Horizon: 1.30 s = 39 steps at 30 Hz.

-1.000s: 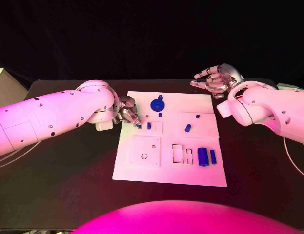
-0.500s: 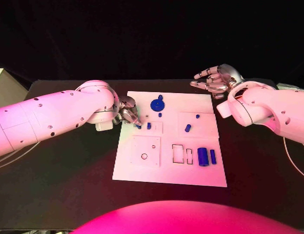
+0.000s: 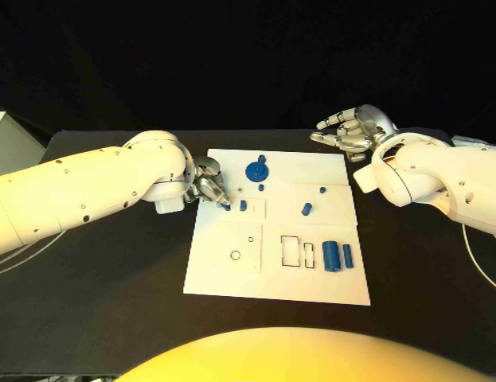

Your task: Assemble the parts on the task board

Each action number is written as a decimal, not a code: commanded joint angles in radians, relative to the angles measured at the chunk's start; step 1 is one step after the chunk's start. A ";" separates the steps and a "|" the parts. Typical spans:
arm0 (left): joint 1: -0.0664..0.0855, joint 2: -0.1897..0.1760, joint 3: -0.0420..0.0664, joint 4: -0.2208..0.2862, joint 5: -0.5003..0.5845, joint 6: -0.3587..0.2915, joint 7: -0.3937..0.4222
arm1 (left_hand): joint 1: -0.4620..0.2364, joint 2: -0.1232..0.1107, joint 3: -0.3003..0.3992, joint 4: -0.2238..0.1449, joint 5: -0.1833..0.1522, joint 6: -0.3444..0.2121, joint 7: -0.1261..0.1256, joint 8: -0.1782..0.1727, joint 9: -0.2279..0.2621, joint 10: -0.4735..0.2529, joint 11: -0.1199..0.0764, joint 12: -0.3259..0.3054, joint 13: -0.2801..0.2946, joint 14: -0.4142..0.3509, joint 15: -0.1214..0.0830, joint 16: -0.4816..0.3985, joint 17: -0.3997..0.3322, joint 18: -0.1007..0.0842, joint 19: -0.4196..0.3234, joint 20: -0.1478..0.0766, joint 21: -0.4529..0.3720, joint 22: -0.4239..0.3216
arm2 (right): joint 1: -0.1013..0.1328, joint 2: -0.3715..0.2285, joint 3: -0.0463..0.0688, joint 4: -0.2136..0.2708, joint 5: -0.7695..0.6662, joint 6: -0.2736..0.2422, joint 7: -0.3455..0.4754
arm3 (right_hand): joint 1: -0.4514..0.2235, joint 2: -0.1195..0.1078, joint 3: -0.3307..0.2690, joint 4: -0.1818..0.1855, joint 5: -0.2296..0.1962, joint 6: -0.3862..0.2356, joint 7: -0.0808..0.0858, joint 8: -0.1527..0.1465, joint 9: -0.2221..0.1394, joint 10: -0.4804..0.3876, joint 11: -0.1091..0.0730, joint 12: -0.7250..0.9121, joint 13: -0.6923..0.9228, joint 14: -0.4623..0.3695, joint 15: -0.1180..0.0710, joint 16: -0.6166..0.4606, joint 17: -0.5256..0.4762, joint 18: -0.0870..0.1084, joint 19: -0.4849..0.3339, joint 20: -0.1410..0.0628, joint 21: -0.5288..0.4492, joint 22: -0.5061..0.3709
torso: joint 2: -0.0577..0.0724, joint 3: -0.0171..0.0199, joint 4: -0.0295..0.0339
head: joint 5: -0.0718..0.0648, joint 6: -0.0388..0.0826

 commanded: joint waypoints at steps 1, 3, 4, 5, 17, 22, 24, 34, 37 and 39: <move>0.000 0.003 0.000 0.000 -0.002 0.023 0.003 | -0.004 0.010 0.170 -0.167 0.006 0.016 -0.009 0.005 0.001 0.003 0.000 0.004 -0.001 0.104 -0.005 0.004 0.263 -0.005 0.005 0.002 0.006 0.006 | -0.001 0.001 0.000 0.000 -0.006 0.014 0.012 | -0.009 -0.003 0.006 0.000 0.005 -0.006 -0.001 0.006 0.001 -0.002 -0.004 -0.005 -0.001 0.063 -0.001 -0.004 0.122 0.011 0.009 -0.001 -0.004 0.101 | 0.001 0.0001 -0.0005 | -0.001 0.000; 0.000 0.003 0.000 0.000 -0.003 0.025 0.003 | -0.004 0.010 0.170 -0.167 0.006 0.016 -0.009 0.005 0.001 0.003 0.000 0.004 -0.001 0.104 -0.005 0.004 0.263 -0.005 0.005 0.002 0.006 0.006 | -0.001 0.001 0.000 0.000 -0.006 0.014 0.012 | -0.009 -0.003 0.006 0.000 0.005 -0.006 -0.001 0.006 0.001 -0.002 -0.004 -0.005 -0.001 0.063 -0.001 -0.004 0.122 0.011 0.009 -0.001 -0.004 0.101 | 0.001 0.0003 -0.0005 | -0.001 0.000; 0.000 0.003 0.000 0.000 -0.003 0.027 0.003 | -0.004 0.010 0.170 -0.167 0.006 0.016 -0.009 0.005 0.001 0.003 0.000 0.004 -0.001 0.104 -0.005 0.004 0.263 -0.005 0.005 0.002 0.006 0.006 | -0.001 0.001 0.000 -0.001 -0.006 0.014 0.012 | -0.009 -0.003 0.006 0.000 0.005 -0.006 -0.001 0.006 0.001 -0.002 -0.004 -0.005 -0.001 0.063 -0.001 -0.004 0.122 0.011 0.009 -0.001 -0.004 0.101 | 0.001 0.0003 -0.0007 | -0.001 0.000; 0.000 0.003 0.000 0.000 -0.003 0.029 0.003 | -0.004 0.010 0.170 -0.167 0.006 0.016 -0.009 0.005 0.001 0.003 0.000 0.004 -0.001 0.104 -0.005 0.004 0.263 -0.005 0.005 0.002 0.006 0.006 | -0.001 0.001 0.000 -0.001 -0.006 0.014 0.012 | -0.009 -0.003 0.006 0.000 0.005 -0.006 -0.001 0.006 0.001 -0.002 -0.004 -0.005 -0.001 0.063 -0.001 -0.004 0.122 0.011 0.009 -0.001 -0.004 0.101 | 0.001 0.0003 -0.0006 | -0.001 0.000; 0.000 0.004 0.000 0.000 -0.007 0.028 0.005 | -0.004 0.009 0.172 -0.169 0.006 0.017 -0.010 0.005 0.001 0.004 0.000 0.004 0.000 0.104 -0.005 0.004 0.263 -0.006 0.005 0.001 0.007 0.006 | -0.002 0.002 0.000 -0.001 -0.006 0.014 0.012 | -0.009 -0.003 0.006 0.000 0.005 -0.006 -0.001 0.006 0.001 -0.002 -0.004 -0.005 -0.001 0.063 -0.001 -0.004 0.122 0.011 0.009 -0.001 -0.004 0.101 | 0.000 0.0002 0.0000 | -0.002 0.000; 0.000 0.005 0.000 -0.001 -0.007 0.029 0.006 | -0.004 0.009 0.172 -0.169 0.006 0.017 -0.010 0.005 0.001 0.004 0.000 0.004 0.000 0.104 -0.005 0.004 0.263 -0.006 0.005 0.001 0.007 0.006 | -0.002 0.002 0.000 -0.001 -0.006 0.014 0.012 | -0.009 -0.003 0.006 0.000 0.005 -0.006 -0.001 0.006 0.001 -0.002 -0.004 -0.005 -0.001 0.063 -0.001 -0.004 0.122 0.011 0.009 -0.001 -0.004 0.101 | 0.000 0.0001 0.0001 | -0.002 0.000; 0.000 0.006 0.000 -0.001 -0.007 0.029 0.006 | -0.004 0.009 0.172 -0.169 0.005 0.017 -0.010 0.005 0.001 0.004 0.000 0.004 0.000 0.104 -0.005 0.004 0.263 -0.006 0.005 0.001 0.007 0.006 | -0.002 0.002 0.000 -0.001 -0.006 0.015 0.013 | -0.009 -0.003 0.006 0.000 0.005 -0.006 -0.001 0.006 0.001 -0.002 -0.004 -0.005 -0.001 0.063 -0.001 -0.004 0.122 0.011 0.009 -0.001 -0.004 0.101 | 0.000 0.0003 0.0001 | -0.003 0.000; 0.000 0.014 -0.001 -0.006 -0.007 0.033 0.004 | -0.005 0.009 0.173 -0.171 0.005 0.017 -0.010 0.005 0.000 0.005 0.000 0.004 0.000 0.104 -0.005 0.004 0.263 -0.006 0.005 0.001 0.007 0.007 | -0.002 0.002 0.000 -0.002 -0.006 0.015 0.013 | -0.009 -0.003 0.006 0.000 0.005 -0.006 -0.001 0.006 0.001 -0.002 -0.004 -0.005 -0.001 0.063 -0.001 -0.004 0.122 0.011 0.009 -0.001 -0.004 0.101 | 0.001 -0.0002 0.0003 | -0.003 0.000; -0.001 0.016 -0.002 -0.008 -0.008 0.032 0.002 | -0.005 0.009 0.173 -0.171 0.005 0.017 -0.010 0.005 0.000 0.005 0.000 0.004 0.000 0.104 -0.005 0.004 0.263 -0.006 0.005 0.001 0.007 0.007 | -0.003 0.002 0.000 -0.002 -0.006 0.015 0.013 | -0.009 -0.003 0.006 0.000 0.005 -0.006 -0.001 0.006 0.001 -0.002 -0.004 -0.005 -0.001 0.063 -0.001 -0.004 0.122 0.011 0.009 -0.001 -0.004 0.101 | 0.001 -0.0003 0.0003 | -0.005 0.000; -0.001 0.017 -0.002 -0.009 -0.008 0.032 0.001 | -0.006 0.009 0.174 -0.171 0.005 0.018 -0.010 0.005 -0.001 0.006 0.000 0.005 0.002 0.104 -0.005 0.004 0.263 -0.006 0.005 0.001 0.007 0.007 | -0.003 0.003 0.000 -0.002 -0.006 0.015 0.013 | -0.009 -0.003 0.006 0.000 0.005 -0.006 -0.001 0.006 0.001 -0.002 -0.004 -0.005 -0.001 0.063 -0.001 -0.004 0.122 0.011 0.009 -0.001 -0.004 0.101 | 0.000 -0.0003 -0.0001 | -0.005 0.000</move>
